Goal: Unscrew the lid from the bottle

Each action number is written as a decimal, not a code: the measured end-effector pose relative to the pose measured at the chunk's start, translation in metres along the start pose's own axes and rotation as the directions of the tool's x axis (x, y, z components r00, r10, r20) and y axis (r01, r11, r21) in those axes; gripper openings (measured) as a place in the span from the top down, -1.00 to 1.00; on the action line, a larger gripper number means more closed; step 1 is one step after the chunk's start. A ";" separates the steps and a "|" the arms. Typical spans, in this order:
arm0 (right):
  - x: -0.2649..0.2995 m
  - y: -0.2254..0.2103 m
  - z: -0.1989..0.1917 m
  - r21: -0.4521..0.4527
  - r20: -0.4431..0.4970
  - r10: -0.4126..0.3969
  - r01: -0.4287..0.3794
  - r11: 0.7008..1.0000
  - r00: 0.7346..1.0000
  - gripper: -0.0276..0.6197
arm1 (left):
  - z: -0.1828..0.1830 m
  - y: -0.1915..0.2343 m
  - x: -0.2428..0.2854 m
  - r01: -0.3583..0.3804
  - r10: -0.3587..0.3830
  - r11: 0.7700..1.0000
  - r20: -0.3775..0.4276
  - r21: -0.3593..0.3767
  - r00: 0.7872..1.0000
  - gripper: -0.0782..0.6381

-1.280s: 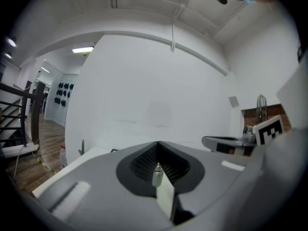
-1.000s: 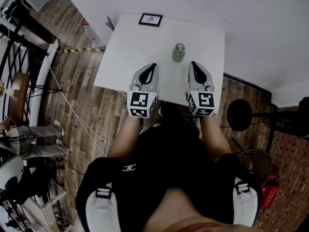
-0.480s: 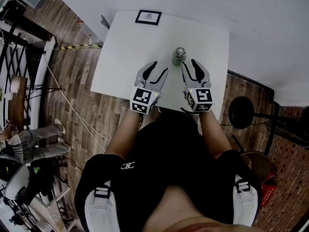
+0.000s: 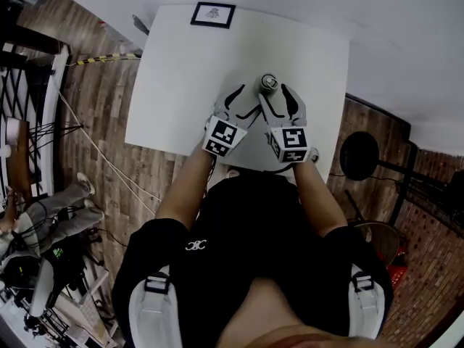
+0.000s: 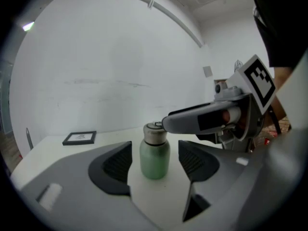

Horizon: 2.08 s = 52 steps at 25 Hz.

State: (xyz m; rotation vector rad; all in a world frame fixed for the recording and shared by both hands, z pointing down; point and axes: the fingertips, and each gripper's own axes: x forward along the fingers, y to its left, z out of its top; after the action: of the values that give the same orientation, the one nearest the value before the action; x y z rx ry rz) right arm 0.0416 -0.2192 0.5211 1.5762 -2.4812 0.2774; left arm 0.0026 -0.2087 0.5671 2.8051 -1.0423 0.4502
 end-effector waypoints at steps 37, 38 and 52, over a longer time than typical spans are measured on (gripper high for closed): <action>0.031 0.001 -0.022 -0.331 -0.398 0.666 -0.776 0.537 0.631 0.18 | -0.026 -0.001 0.063 0.327 -0.326 0.944 -0.036 0.052 0.945 -0.21; 0.031 0.001 -0.023 -0.340 -0.431 0.664 -0.792 0.508 0.611 0.18 | -0.026 -0.001 0.063 0.329 -0.327 0.943 -0.037 0.050 0.944 -0.21; 0.005 -0.025 0.007 -0.012 0.011 0.222 -0.222 0.975 0.975 0.16 | -0.030 0.001 0.063 0.290 -0.290 0.957 -0.032 0.020 0.957 -0.21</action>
State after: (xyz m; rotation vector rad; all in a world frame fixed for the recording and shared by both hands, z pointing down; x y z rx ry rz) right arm 0.0617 -0.2356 0.5175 1.2994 -2.6652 0.2857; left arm 0.0407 -0.2422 0.6150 2.8966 -0.6064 0.4682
